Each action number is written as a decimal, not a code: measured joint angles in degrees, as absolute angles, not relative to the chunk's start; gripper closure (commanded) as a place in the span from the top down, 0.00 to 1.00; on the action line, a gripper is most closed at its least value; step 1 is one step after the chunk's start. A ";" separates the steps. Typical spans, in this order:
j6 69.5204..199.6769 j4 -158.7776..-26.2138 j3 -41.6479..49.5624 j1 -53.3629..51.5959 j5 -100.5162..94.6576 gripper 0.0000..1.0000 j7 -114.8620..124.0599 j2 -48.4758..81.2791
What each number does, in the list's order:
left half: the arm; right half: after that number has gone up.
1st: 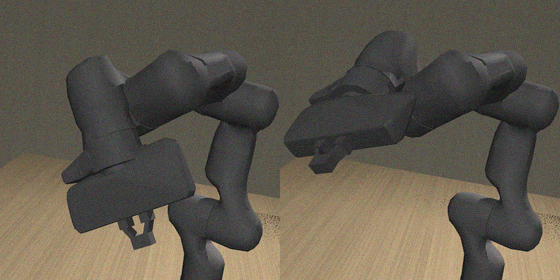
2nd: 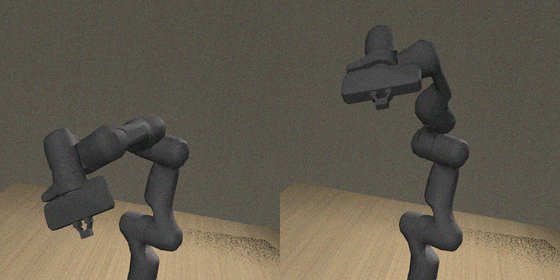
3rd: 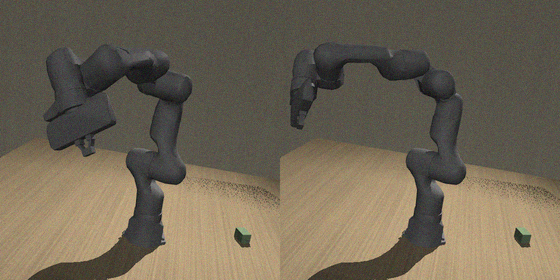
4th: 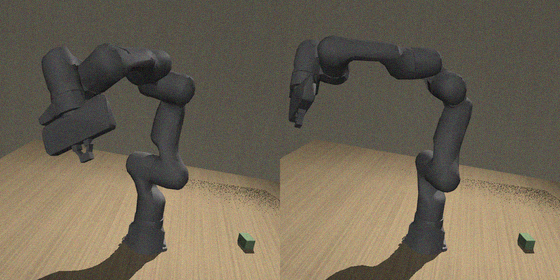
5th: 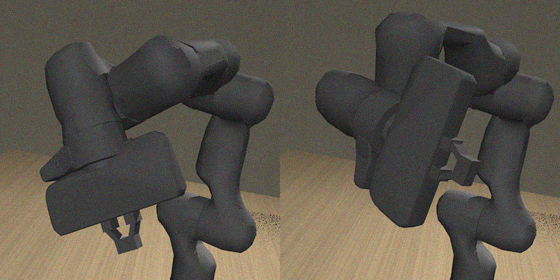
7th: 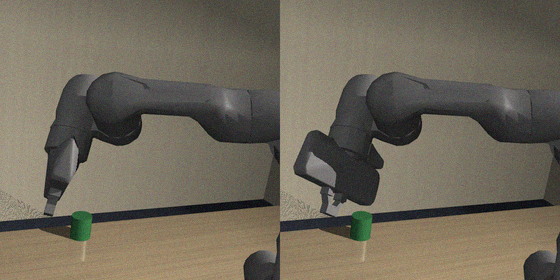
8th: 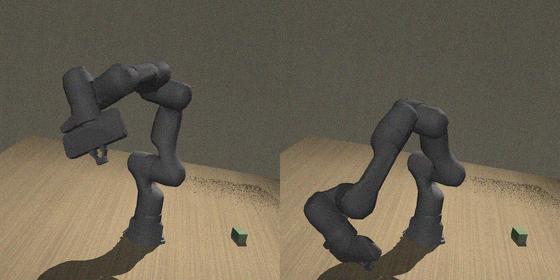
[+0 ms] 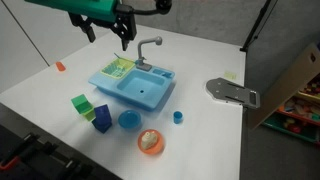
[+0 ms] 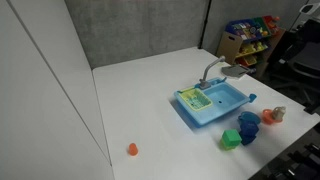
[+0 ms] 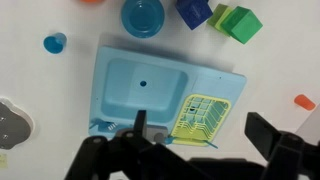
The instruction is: Put the bottle on the dish rack
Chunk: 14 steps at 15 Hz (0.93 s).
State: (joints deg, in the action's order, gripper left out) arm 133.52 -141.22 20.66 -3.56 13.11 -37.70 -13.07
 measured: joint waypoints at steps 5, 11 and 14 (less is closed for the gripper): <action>133.52 -141.23 19.40 -2.36 13.11 1.00 -37.69 -13.01; 133.52 -140.21 15.72 -0.17 13.11 1.00 -37.05 -10.93; 133.52 -138.41 14.19 0.10 13.11 1.00 -35.93 -8.98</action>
State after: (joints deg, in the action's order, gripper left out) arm 133.52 -138.41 14.19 0.10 13.11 -35.93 -8.98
